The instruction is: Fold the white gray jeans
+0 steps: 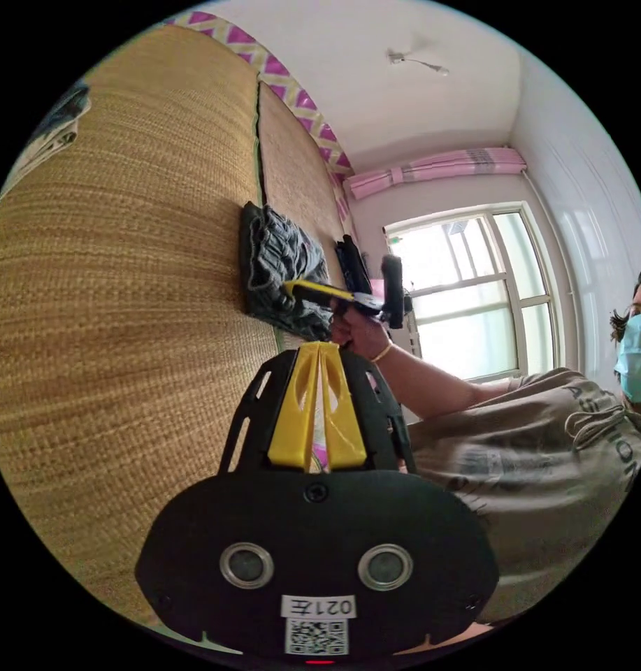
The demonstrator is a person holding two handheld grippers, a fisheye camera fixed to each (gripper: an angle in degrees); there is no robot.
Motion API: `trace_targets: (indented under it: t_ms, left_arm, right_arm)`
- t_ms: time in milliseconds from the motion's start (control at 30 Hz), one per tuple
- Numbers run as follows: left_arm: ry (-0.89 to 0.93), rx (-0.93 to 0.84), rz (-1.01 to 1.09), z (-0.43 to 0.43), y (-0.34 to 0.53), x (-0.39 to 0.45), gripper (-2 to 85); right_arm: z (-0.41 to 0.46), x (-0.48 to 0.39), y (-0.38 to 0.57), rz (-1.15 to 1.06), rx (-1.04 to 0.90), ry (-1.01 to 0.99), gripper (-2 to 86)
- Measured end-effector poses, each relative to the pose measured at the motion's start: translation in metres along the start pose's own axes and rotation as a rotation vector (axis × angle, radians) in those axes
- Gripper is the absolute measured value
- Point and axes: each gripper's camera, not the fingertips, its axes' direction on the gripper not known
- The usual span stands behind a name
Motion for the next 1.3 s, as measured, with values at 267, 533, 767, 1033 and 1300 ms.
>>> trace_targets:
  t_ms: [267,533,767,1033,1300]
  left_arm:
    - [-0.069,0.038,-0.047,0.037,-0.121,0.002,7.8]
    - [-0.057,-0.187,-0.174,0.094,-0.179,-0.046,17.5]
    - [-0.064,-0.342,-0.243,0.106,-0.215,-0.049,10.2]
    - [-0.093,-0.21,-0.205,0.08,-0.222,0.031,4.7]
    - [-0.027,-0.286,0.125,0.166,-0.331,0.22,4.8]
  right_arm:
    - [-0.054,0.108,0.051,0.177,0.229,-0.045,0.7]
    - [-0.013,0.347,0.155,0.556,0.07,-0.321,12.7]
    - [0.088,0.432,0.197,0.636,0.04,-0.825,9.2]
    - [0.073,0.467,0.219,0.518,0.115,-0.87,4.8]
    - [-0.097,0.571,0.292,0.493,0.422,-0.806,3.3]
